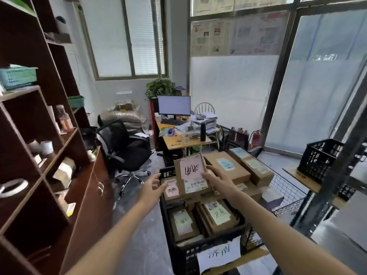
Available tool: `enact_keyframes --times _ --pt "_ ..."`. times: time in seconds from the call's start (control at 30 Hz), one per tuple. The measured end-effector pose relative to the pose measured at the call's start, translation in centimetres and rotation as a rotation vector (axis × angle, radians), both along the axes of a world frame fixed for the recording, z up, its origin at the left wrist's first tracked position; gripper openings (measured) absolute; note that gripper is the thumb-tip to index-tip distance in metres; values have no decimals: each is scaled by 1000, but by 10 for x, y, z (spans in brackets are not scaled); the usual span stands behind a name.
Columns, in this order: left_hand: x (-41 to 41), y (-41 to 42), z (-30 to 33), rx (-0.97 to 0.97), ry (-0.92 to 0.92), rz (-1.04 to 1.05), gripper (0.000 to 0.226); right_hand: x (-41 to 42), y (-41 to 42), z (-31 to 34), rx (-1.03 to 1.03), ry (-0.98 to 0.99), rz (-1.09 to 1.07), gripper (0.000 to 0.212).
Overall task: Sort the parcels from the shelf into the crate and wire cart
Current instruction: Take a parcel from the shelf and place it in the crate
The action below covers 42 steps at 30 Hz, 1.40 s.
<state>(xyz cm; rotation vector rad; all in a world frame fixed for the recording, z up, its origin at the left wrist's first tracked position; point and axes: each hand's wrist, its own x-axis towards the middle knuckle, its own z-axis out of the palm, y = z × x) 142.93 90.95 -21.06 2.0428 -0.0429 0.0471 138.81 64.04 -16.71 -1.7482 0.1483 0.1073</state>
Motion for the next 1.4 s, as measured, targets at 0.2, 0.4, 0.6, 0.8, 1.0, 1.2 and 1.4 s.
enact_keyframes --times 0.2,0.4,0.6,0.8,1.0,1.2,1.4 --pt "13 10 -93 146 142 8 66 34 9 -95 27 185 60 58" --pt "36 8 -149 204 252 -39 69 58 22 -167 -2 270 113 68" --pt "60 7 -179 244 254 -80 59 78 34 -218 12 325 86 59" --pt "75 9 -207 431 166 -199 70 94 41 -254 43 393 82 68" --pt "95 20 -214 677 -44 -353 103 91 28 -262 -241 353 325 110" --pt "105 12 -202 829 -88 -494 95 94 27 -271 -467 212 317 108" --pt "112 -1 -193 938 12 -512 102 112 39 -276 -488 133 215 90"
